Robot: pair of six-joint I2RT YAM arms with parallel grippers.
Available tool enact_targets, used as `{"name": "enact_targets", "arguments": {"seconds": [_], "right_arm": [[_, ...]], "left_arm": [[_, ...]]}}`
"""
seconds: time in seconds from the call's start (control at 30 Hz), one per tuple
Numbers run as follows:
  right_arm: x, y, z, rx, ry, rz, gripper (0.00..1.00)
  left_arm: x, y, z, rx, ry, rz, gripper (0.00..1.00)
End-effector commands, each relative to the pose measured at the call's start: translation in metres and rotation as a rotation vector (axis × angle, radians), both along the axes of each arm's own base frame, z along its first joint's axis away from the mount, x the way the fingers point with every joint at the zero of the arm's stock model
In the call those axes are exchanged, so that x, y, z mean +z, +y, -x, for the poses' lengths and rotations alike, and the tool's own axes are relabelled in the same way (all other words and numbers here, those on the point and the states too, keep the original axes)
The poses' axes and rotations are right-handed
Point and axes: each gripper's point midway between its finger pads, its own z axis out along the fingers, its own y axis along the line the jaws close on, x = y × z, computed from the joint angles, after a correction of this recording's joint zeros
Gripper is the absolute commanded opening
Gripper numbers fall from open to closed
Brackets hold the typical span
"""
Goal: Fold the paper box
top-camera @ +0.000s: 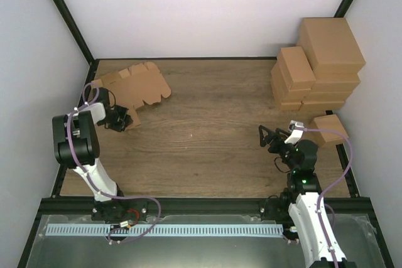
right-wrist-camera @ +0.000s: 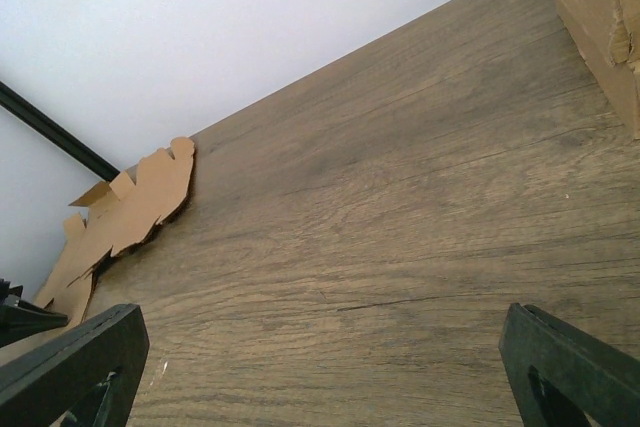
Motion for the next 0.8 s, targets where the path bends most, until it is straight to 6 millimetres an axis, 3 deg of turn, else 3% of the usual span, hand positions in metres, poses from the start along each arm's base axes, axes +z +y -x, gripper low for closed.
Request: {"name": "enact_targets", "arguments": {"seconds": [0.0,0.17,0.4,0.67,0.7,0.77], "right_arm": [[0.005,0.001,0.0,0.005,-0.02,-0.003,1.0],[0.006,0.001,0.0,0.005,-0.021,-0.002,1.0],[0.006,0.0,0.0,0.003,-0.02,-0.002,1.0],[0.005,0.001,-0.001,0.005,-0.016,-0.003,1.0],[0.005,0.001,-0.001,0.005,-0.016,-0.003,1.0],[0.004,0.001,-0.001,0.005,-0.015,-0.003,1.0]], "left_arm": [[-0.011,-0.001,0.005,-0.041,-0.006,-0.016,0.04],[-0.032,-0.019,0.017,-0.067,0.012,0.015,0.04],[-0.031,-0.091,0.026,-0.207,0.007,0.038,0.04],[0.028,-0.193,0.005,-0.416,-0.172,0.033,0.04],[0.037,-0.199,0.001,-0.452,-0.197,0.024,0.04],[0.06,-0.19,-0.009,-0.487,-0.23,-0.077,0.04]]}}
